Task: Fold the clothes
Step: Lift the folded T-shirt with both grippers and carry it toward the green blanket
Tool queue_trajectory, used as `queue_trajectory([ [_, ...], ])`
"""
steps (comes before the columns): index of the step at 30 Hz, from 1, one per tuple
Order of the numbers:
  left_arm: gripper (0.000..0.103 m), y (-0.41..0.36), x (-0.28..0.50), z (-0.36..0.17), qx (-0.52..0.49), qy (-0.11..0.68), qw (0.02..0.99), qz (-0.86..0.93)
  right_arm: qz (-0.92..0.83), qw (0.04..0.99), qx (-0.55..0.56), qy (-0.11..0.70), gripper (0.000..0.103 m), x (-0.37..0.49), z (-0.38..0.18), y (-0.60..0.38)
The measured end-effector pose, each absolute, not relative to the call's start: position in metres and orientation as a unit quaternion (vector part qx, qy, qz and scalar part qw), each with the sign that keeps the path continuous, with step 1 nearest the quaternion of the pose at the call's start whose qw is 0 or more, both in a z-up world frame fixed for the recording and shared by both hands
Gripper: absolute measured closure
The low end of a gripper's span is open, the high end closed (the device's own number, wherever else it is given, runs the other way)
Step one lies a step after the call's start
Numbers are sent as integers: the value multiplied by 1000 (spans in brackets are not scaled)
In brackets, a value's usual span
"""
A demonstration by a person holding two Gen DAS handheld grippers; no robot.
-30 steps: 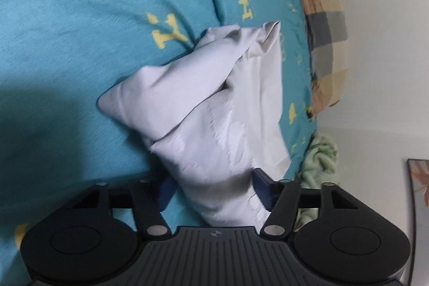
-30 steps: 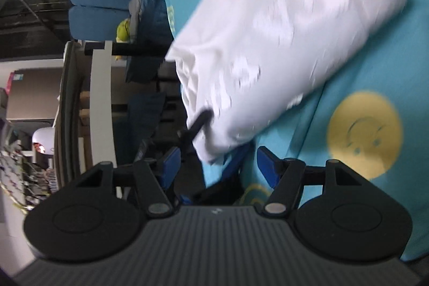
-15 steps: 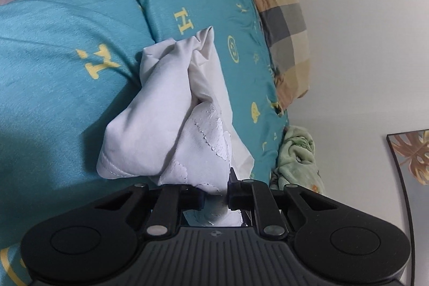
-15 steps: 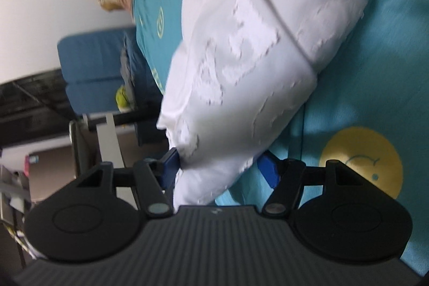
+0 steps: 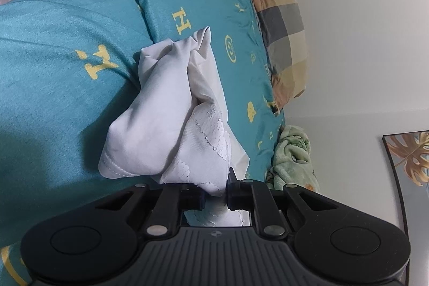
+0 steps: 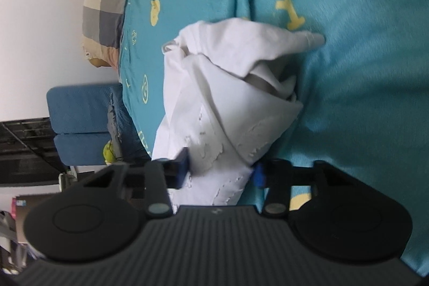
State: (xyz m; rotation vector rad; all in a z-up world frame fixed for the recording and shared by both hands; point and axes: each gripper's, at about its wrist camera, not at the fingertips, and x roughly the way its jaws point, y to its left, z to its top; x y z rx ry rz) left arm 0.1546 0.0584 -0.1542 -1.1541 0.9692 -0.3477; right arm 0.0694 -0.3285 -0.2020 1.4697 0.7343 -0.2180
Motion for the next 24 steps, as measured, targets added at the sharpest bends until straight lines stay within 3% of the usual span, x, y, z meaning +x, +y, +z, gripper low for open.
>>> queue_trajectory([
  [3,89,60,152,-153,-519,439,716,-159,-96,692,638,325,77,72,-196,-327],
  [7,89,65,144,-148,-514,440,719,-156,-94,709,626,311,83,70,-183,-327],
  [24,90,71,64,-46,-534,422,712,-170,-58,724,645,238,85,-22,-87,-320],
])
